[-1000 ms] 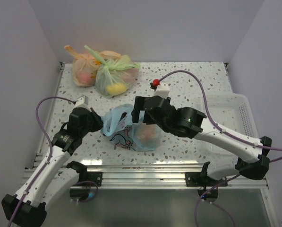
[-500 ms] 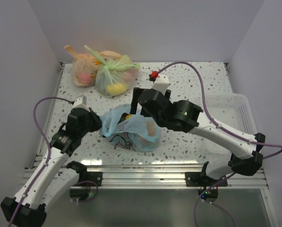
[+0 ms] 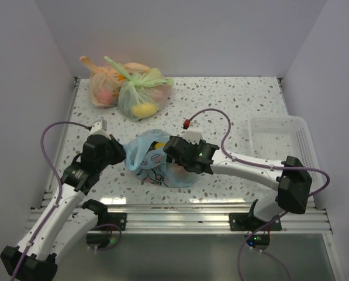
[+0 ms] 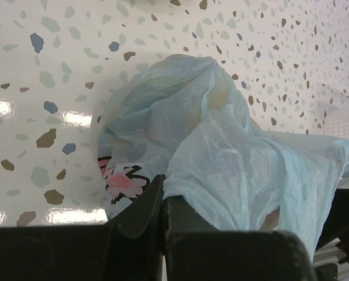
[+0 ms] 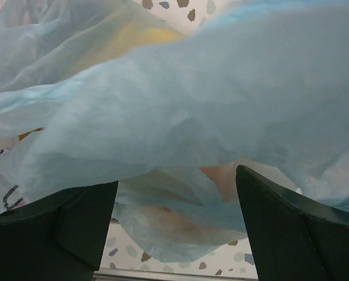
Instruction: Untie the knot of the plastic bag and take out the fruit
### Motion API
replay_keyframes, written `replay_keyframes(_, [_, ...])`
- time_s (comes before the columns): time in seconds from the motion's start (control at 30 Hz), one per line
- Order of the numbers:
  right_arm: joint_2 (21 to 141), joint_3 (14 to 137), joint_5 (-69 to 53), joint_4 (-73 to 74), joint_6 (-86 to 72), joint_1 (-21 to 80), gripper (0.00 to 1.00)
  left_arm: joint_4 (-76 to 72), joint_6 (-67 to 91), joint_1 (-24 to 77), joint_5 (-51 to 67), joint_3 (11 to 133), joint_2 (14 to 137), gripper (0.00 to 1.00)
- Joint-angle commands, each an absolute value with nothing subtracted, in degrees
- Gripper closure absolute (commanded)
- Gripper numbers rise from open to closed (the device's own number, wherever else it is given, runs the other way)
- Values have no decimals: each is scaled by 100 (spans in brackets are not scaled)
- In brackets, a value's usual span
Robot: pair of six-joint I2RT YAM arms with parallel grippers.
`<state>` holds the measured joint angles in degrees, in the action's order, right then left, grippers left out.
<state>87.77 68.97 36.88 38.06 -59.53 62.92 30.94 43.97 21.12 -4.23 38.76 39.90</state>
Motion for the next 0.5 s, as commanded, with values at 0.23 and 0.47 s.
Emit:
replay_keyframes(0.23, [8174, 5669, 2786, 1021, -5389, 5862, 23, 2909, 4623, 2092, -202, 3612, 3902, 100])
replay_keyframes(0.47, [7867, 5441, 2812, 1177, -4904, 5836, 100, 2795, 4588, 2092, -552, 3726, 4122, 100])
